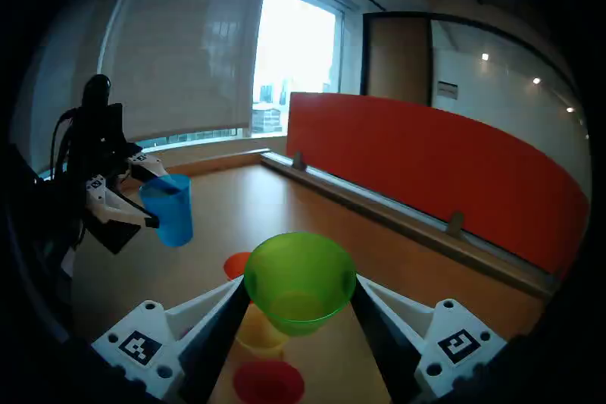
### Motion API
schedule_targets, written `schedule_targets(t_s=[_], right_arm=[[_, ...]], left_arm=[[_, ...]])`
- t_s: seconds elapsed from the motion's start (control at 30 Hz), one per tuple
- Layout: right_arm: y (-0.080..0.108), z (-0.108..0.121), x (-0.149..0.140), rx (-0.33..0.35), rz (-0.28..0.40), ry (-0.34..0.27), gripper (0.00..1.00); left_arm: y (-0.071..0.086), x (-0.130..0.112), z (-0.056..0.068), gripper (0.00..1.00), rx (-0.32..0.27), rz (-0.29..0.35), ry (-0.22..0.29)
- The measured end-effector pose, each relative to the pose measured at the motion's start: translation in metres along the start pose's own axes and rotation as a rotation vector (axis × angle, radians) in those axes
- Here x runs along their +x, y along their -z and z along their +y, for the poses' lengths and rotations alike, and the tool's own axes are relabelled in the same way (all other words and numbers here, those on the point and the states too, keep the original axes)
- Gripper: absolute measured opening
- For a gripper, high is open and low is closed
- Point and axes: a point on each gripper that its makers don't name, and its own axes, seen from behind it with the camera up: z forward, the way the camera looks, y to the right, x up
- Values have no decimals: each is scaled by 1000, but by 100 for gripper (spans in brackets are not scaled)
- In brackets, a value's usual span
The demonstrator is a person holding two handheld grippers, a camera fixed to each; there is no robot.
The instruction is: Pour water
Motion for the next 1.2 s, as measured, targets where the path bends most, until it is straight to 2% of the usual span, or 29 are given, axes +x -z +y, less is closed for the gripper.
schedule_targets(t_s=[0.27, 0.67, 0.97, 1.2], right_arm=[[12, -21, 21, -6, 75, 4, 91], [24, -45, 45, 11, 182, -28, 92], [26, -55, 49, 23, 203, -28, 92], [25, -64, 53, 34, 219, -20, 92]], left_arm=[[13, 11, 6, 82, 9, 39, 2], [27, 26, 10, 82, 24, 100, 14], [32, 29, 8, 82, 35, 138, 44], [34, 32, 7, 82, 34, 155, 42]])
